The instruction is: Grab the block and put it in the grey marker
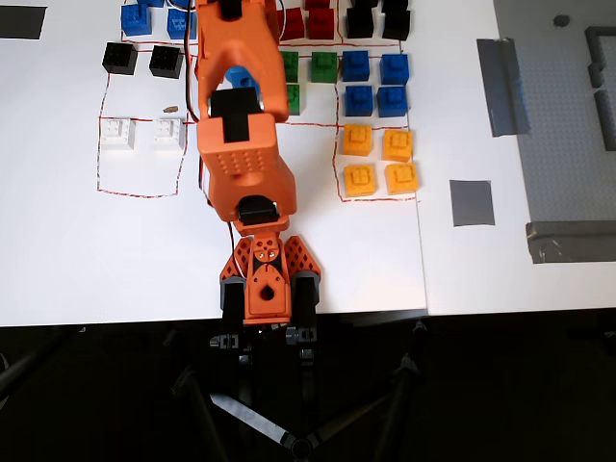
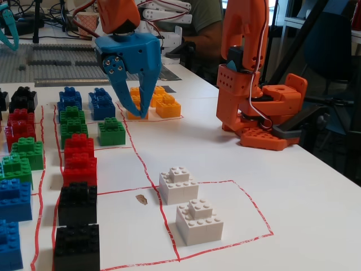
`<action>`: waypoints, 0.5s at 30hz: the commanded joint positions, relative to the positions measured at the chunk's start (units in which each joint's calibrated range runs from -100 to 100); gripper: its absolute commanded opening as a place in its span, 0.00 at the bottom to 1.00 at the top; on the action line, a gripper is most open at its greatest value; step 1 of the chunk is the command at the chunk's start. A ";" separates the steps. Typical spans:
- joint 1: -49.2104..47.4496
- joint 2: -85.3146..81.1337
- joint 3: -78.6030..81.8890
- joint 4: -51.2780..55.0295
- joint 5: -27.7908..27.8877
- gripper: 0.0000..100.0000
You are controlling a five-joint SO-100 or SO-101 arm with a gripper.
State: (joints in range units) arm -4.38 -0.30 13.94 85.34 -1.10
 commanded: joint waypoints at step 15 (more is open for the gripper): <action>0.47 -8.85 -0.28 0.13 1.03 0.00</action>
State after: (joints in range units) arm -4.38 -1.26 16.01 85.34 -0.61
